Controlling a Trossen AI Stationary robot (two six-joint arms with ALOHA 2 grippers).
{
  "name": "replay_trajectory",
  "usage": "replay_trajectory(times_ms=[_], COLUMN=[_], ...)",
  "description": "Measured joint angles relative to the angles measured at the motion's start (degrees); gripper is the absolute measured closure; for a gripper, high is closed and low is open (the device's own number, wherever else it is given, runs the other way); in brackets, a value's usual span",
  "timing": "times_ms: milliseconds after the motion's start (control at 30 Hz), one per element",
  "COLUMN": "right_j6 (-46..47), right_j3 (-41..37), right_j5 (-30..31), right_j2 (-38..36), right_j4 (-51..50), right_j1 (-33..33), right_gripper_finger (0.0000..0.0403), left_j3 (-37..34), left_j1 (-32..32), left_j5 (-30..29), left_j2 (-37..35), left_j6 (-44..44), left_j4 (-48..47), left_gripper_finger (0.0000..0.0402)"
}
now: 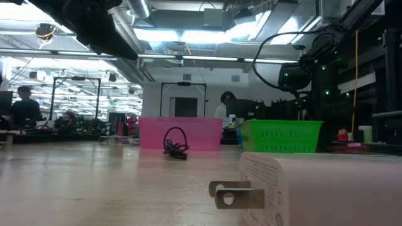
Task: Pick and place items into bin
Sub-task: Put the red USB cable into the red bin
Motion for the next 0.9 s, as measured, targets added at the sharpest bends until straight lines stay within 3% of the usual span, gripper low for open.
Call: replay_trajectory(times_ms=[400, 900], right_j6=[3.0, 4.6], right_j3=[2.8, 3.4], right_j5=[2.7, 1.6], right_j2=[-7.3, -27.5], right_j4=[-6.6, -5.4], right_j1=[0.5, 0.5], right_gripper_finger=[0.0403, 0.0403], left_j3=[0.0, 0.0], left_j1=[0.0, -0.1], left_j5=[0.4, 0.4], left_j2=[0.0, 0.0], left_j6=[0.0, 1.0], left_j4=[-0.2, -0.2], left_gripper_finger=[0.04, 0.04])
